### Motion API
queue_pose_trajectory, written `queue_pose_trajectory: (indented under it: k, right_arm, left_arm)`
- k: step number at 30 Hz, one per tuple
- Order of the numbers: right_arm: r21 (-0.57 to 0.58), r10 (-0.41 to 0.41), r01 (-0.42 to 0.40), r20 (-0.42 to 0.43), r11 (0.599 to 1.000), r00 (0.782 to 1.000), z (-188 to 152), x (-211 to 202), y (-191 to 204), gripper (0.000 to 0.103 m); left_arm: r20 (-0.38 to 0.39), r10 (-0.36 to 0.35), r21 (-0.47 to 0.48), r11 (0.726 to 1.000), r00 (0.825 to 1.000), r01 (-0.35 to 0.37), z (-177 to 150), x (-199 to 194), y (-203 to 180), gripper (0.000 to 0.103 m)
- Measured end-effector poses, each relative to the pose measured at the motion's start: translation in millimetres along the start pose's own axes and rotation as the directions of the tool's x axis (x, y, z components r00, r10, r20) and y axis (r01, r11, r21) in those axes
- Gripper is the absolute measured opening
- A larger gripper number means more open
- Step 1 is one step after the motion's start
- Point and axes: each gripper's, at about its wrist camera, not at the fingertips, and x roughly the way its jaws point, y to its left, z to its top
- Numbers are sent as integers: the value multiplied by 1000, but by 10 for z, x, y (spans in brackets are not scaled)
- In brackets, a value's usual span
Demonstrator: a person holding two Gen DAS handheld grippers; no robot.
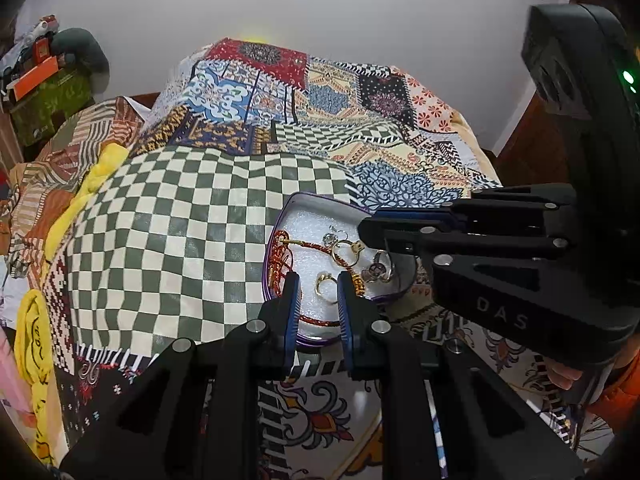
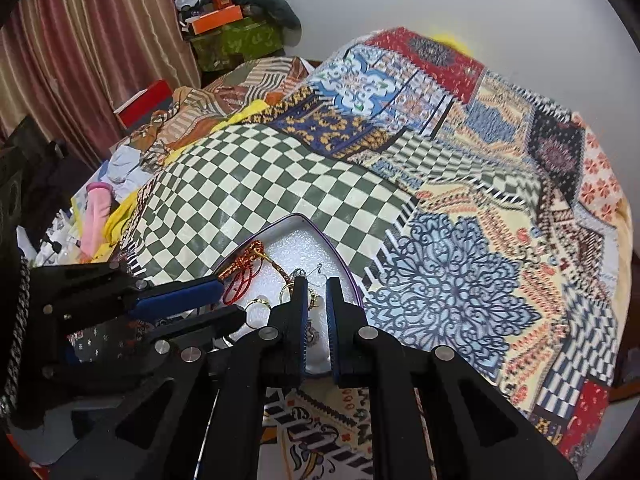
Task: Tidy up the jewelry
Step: 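Lower both gold rings into the tin and open both tools, then move both tools back to the remaining rings on the bedspread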
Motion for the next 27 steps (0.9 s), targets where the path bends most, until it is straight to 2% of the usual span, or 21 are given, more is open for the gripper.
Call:
queue_pose_trajectory:
  k: [4,7,12,16,18,21,23,27]
  right_arm:
    - [-18,-20,21,58,1000,998,-57,-217,62,9]
    - [-9,-25,26,102,1000,994,-119,-404,68,18]
    - [4,-70,71,195,997,978,-265,-758,108,48]
    - [13,-105,105,255,994,961,-402,-1004,176,61]
    - [12,-116,117,270,993,956,-481,-1090,220,72]
    - [15,-152,154,277,988,949,-583,-1145,267,73]
    - [20,-150,150,267,989,952,-649,-1158,276,73]
    - [30,-168,166,247,986,954,-799,-1156,277,73]
  left_arm:
    - [31,14,14,1000,999,-15,-10,-183,-39,17]
    - [52,27,26,999,998,-29,-25,-342,-75,17]
    - [80,41,48,998,996,-45,-89,-614,-141,17]
    - [94,43,60,997,995,-48,-174,-814,-223,18]
    - [93,44,64,997,995,-50,-217,-881,-264,21]
    - [95,46,77,996,994,-53,-296,-979,-345,22]
    - [98,52,89,994,994,-61,-348,-1021,-396,23]
    - [105,63,107,991,992,-74,-479,-1093,-486,36]
